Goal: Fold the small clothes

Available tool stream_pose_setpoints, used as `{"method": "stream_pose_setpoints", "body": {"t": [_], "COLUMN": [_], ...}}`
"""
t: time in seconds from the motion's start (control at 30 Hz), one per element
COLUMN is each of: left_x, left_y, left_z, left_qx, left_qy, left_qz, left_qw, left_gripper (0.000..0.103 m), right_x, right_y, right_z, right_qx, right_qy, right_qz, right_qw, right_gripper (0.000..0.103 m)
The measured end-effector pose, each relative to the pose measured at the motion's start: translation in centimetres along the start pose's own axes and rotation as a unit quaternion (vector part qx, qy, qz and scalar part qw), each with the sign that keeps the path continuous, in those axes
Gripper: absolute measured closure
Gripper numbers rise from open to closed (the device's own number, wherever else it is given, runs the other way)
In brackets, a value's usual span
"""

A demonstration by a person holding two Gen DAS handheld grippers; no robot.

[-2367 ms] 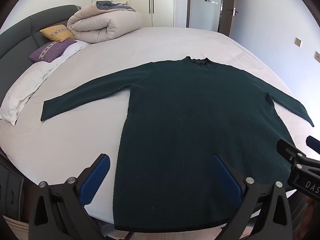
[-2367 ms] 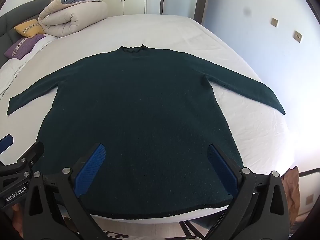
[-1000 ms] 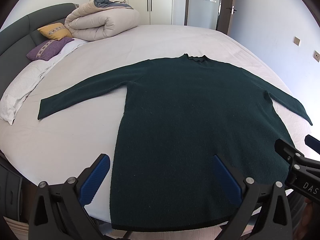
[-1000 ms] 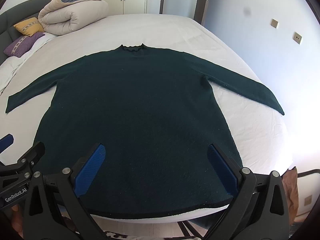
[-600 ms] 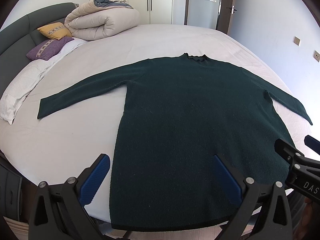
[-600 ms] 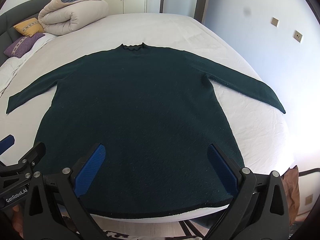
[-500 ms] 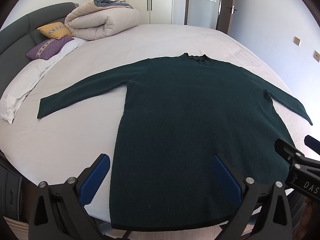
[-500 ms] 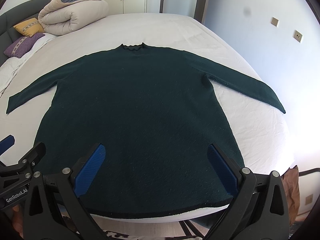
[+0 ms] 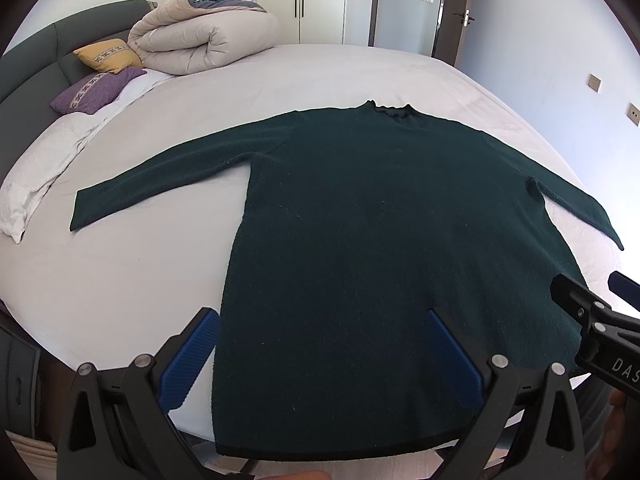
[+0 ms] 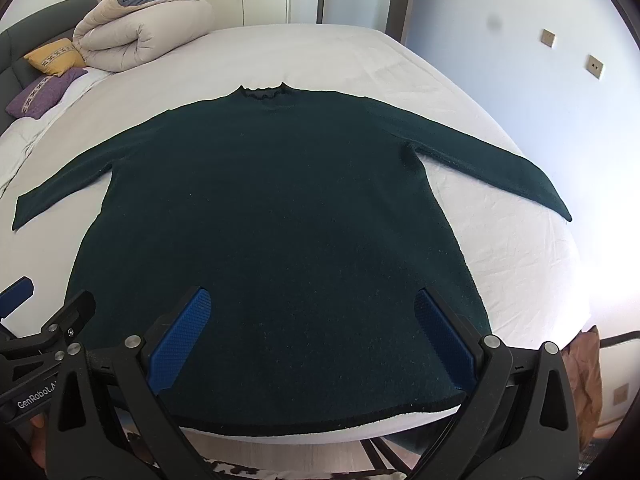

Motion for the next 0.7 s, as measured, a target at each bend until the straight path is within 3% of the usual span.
{"method": "stream_pose_setpoints", "body": {"t": [0.53,0.7], "left_x": [0.2,-0.7], "left_y": [0.4,1.1], "left_z": [-0.1,-1.0], "left_qx": [0.000,-0.008], "left_qy": [-0.001,-0.016], "left_qz": [-0.022,-0.022], "left_qw": [0.9997,0.9996], "left_gripper": [0.000,0.000], "right_x": [-0.3,0.0], "right_y": [-0.2,1.4], "right_z": [0.0,-3.3], "right_qx": [-0.007,-0.059], "right_qy": [0.006,0.039], "right_qz": [-0.002,-0.030], "right_qw": [1.000,0.997], "right_gripper": [0.000,0.000]}}
Point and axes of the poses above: each gripper's, at about its wrist camera, not at the fingertips, and x roughly against the way its jaws point, z to its left, y to its top, the point moved 10 cm from there along -x, roughly the way its jaws point, and after that the axes turned 1 degree about -z, right-handed, at the moved point
